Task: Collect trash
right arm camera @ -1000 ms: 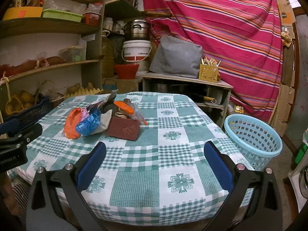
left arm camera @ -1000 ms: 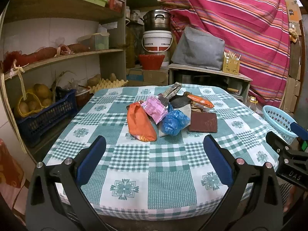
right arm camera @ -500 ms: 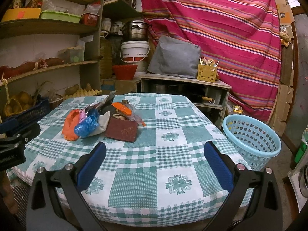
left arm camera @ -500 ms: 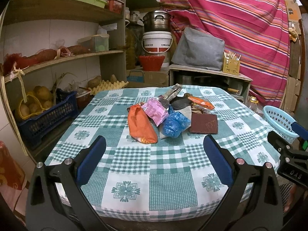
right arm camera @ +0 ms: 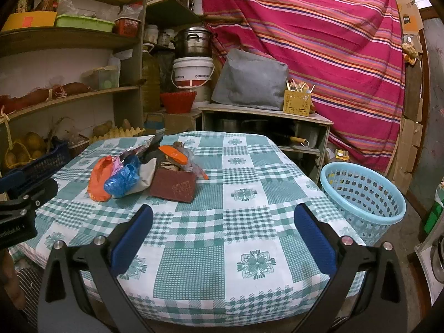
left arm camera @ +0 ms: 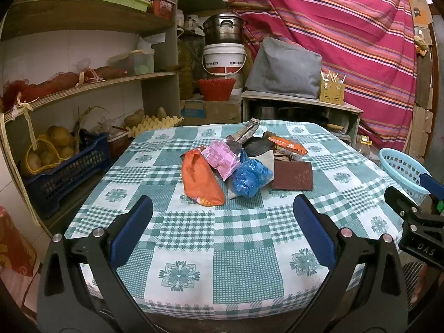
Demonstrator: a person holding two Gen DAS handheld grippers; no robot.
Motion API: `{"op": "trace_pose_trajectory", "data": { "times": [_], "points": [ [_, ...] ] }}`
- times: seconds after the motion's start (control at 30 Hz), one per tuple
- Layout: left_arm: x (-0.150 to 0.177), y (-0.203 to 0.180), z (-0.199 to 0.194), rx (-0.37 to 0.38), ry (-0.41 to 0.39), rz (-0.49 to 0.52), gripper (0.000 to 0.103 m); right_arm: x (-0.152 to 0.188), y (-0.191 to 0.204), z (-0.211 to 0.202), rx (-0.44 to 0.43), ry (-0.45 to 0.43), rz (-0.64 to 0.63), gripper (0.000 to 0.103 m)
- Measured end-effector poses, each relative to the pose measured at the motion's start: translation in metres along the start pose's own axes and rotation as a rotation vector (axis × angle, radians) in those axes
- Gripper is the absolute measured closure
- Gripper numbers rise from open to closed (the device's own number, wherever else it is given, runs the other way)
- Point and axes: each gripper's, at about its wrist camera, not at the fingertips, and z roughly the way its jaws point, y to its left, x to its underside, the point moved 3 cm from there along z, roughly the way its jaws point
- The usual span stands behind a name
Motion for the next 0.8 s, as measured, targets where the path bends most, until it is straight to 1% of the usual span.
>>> {"op": "trace_pose_trajectory", "data": {
  "times": [0.57,0.8],
  "points": [
    [-0.0001,-0.0008,0.0025,-0.002,0.002,0.004,0.005,0.0031,-0.0013,0.0028,0.000,0.004,0.004,0.004],
    [0.0060,-0.0011,0.0063,-0.006,-0.001,0.014,0.005,0.0038,-0.0019,0.0039,0.000,0.004,0.004,0.004]
  ]
}}
